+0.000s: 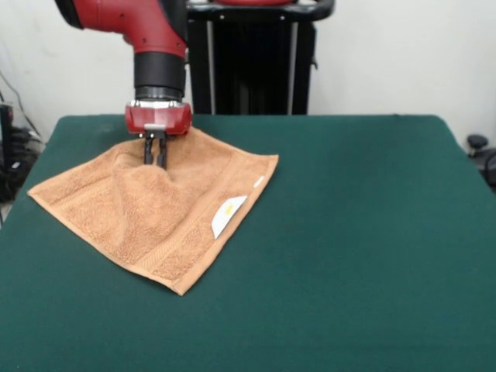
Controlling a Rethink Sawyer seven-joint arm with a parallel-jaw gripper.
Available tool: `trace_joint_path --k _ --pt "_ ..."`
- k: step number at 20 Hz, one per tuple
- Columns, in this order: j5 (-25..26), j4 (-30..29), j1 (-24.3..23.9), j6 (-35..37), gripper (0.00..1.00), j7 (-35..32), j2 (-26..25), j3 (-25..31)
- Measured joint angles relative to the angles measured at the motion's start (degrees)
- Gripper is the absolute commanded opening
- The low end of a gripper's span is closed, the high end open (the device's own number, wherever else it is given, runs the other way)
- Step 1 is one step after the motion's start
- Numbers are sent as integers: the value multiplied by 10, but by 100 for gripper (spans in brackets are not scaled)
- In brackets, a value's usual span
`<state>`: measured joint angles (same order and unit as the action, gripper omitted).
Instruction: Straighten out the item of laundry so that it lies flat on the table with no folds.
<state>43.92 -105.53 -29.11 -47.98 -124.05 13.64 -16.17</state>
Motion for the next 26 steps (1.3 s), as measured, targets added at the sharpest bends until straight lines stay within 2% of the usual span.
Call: trace_joint_path --k 6,14,19,26 --pt "-14 -5 2 -2 0 0 0 0" --pt "-69 -24 15 10 0 0 4 -1" --pt "-103 -37 23 52 0 0 21 6" --pt "-122 -46 16 125 0 0 50 30"
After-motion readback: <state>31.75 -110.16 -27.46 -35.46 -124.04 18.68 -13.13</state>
